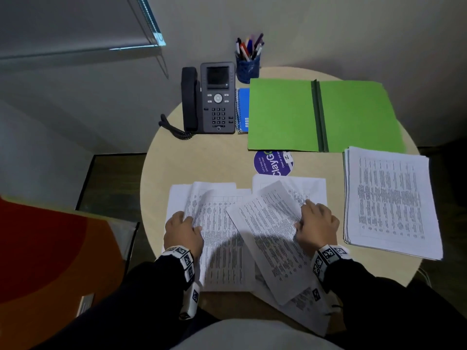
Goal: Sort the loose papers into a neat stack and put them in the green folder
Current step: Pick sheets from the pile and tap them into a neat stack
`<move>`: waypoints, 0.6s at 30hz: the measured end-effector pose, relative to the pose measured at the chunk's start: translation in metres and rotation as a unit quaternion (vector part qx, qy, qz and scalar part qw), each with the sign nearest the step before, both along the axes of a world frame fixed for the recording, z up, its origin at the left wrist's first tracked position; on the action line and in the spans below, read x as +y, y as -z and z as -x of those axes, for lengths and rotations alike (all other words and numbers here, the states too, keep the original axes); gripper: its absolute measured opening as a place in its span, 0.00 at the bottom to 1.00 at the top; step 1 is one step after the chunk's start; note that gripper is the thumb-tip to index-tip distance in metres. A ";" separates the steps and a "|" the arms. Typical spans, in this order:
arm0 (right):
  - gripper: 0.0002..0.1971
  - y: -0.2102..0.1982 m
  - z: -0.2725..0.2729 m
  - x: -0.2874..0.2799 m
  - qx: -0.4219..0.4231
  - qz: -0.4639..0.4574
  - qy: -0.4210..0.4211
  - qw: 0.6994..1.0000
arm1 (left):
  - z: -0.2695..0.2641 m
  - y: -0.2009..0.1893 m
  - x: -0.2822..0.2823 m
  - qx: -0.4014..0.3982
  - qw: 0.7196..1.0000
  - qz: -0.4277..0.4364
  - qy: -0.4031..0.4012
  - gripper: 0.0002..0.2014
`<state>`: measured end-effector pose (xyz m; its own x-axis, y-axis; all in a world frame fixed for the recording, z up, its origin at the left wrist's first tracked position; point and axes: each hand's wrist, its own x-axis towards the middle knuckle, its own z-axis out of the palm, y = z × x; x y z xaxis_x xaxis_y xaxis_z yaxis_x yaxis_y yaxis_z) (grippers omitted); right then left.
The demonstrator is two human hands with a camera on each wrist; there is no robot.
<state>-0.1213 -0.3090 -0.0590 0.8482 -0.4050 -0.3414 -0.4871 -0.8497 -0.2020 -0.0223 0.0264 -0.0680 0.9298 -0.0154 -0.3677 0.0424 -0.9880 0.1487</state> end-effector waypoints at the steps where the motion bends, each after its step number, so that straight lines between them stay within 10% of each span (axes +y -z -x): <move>1: 0.22 -0.002 -0.001 0.001 -0.006 -0.006 0.000 1.000 | 0.002 -0.001 -0.001 -0.010 1.000 0.005 -0.011 0.18; 12: 0.66 -0.021 -0.008 -0.004 -0.114 -0.152 0.162 0.968 | -0.011 -0.016 0.001 -0.003 0.959 0.155 -0.239 0.55; 18: 0.52 -0.025 0.000 -0.015 -0.122 -0.240 0.224 0.937 | -0.011 -0.013 0.007 0.033 0.956 0.168 -0.239 0.34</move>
<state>-0.1216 -0.3243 -0.0337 0.7067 -0.5877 -0.3940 -0.6623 -0.3535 -0.6606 -0.0112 0.0333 -0.0554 0.8348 0.2776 -0.4755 0.4975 -0.7503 0.4354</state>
